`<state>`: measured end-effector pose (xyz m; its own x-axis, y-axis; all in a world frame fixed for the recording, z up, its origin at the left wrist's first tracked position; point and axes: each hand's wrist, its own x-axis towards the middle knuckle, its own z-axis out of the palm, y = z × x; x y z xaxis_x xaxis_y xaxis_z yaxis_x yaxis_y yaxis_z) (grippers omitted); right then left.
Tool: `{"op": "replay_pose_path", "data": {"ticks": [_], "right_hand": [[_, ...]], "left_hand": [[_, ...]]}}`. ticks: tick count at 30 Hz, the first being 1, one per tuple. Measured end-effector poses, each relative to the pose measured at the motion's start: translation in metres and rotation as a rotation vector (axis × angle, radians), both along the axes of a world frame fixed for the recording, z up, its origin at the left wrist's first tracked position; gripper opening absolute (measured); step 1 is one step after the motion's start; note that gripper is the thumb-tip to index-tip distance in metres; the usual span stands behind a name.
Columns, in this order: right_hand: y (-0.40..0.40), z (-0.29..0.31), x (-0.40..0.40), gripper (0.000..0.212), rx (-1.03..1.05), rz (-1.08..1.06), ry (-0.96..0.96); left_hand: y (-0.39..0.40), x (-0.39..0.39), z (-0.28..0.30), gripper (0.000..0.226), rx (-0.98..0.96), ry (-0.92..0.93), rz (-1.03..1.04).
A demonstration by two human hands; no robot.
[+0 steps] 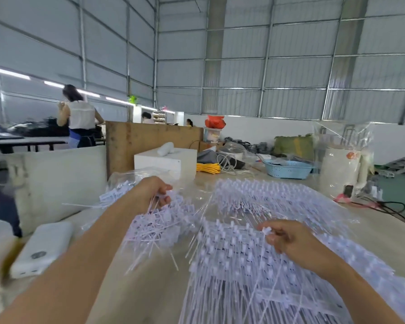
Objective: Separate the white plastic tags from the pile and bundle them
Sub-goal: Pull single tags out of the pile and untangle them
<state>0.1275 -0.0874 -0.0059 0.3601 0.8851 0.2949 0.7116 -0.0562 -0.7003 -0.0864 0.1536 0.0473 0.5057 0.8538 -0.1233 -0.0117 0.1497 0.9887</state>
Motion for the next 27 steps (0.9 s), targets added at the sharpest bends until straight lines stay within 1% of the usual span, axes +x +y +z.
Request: {"op": "replay_pose_path", "data": {"ticks": [2,5,6,8,10,11,12,13,14,15,16,18,20,21,22,23,24,25,26,27], "right_hand": [[0.003,0.001,-0.005,0.025,-0.010,0.026,-0.028],[0.005,0.003,-0.009,0.028,-0.006,0.035,-0.036],[0.005,0.003,-0.010,0.030,-0.010,0.032,-0.039],[0.005,0.004,-0.012,0.032,-0.009,0.037,-0.049],[0.004,0.004,-0.012,0.034,-0.005,0.039,-0.047],[0.005,0.003,-0.011,0.034,-0.006,0.034,-0.045],[0.005,0.002,-0.010,0.033,-0.011,0.032,-0.053],[0.005,0.002,-0.010,0.031,-0.026,0.041,-0.064],[0.007,0.001,-0.010,0.031,-0.037,0.044,-0.071],[0.007,0.001,-0.009,0.030,-0.039,0.042,-0.073],[0.008,0.000,-0.009,0.029,-0.036,0.044,-0.071],[0.007,0.001,-0.011,0.029,-0.020,0.042,-0.051],[0.006,0.002,-0.012,0.029,-0.006,0.019,-0.032],[0.006,0.003,-0.012,0.028,0.003,0.001,-0.015],[0.005,0.004,-0.013,0.026,0.010,-0.010,-0.005],[0.005,0.004,-0.014,0.023,0.022,-0.017,-0.006],[0.005,0.005,-0.015,0.021,0.034,-0.022,-0.019],[0.005,0.005,-0.015,0.020,0.050,-0.032,-0.032],[0.004,0.005,-0.015,0.019,0.066,-0.037,-0.033],[0.005,0.006,-0.015,0.020,0.082,-0.038,-0.017]], "left_hand": [[0.019,0.000,-0.005,0.018,0.201,0.314,0.054],[0.033,0.008,-0.012,0.013,0.485,0.663,-0.005],[0.035,0.013,-0.015,0.018,0.570,0.724,-0.016],[0.042,0.023,-0.018,0.030,0.711,0.734,-0.004],[0.047,0.033,-0.018,0.034,0.876,0.741,0.021],[0.050,0.037,-0.020,0.037,0.959,0.781,0.027],[0.054,0.041,-0.023,0.040,1.057,0.877,0.034],[0.056,0.043,-0.028,0.044,1.157,1.016,0.044],[0.058,0.043,-0.032,0.048,1.218,1.167,0.042],[0.059,0.042,-0.037,0.050,1.219,1.281,0.023],[0.060,0.042,-0.042,0.052,1.185,1.343,0.013],[0.056,0.041,-0.045,0.062,1.102,1.394,0.051],[0.043,0.043,-0.034,0.070,1.100,1.466,0.143],[0.030,0.044,-0.024,0.066,1.117,1.508,0.179],[0.016,0.045,-0.013,0.055,1.140,1.543,0.201],[0.000,0.046,-0.002,0.042,1.172,1.548,0.226],[-0.017,0.048,0.006,0.031,1.224,1.496,0.265],[-0.035,0.050,0.010,0.022,1.297,1.362,0.303],[-0.054,0.053,0.011,0.017,1.356,1.138,0.317],[-0.075,0.057,0.007,0.018,1.352,0.868,0.279]]}}
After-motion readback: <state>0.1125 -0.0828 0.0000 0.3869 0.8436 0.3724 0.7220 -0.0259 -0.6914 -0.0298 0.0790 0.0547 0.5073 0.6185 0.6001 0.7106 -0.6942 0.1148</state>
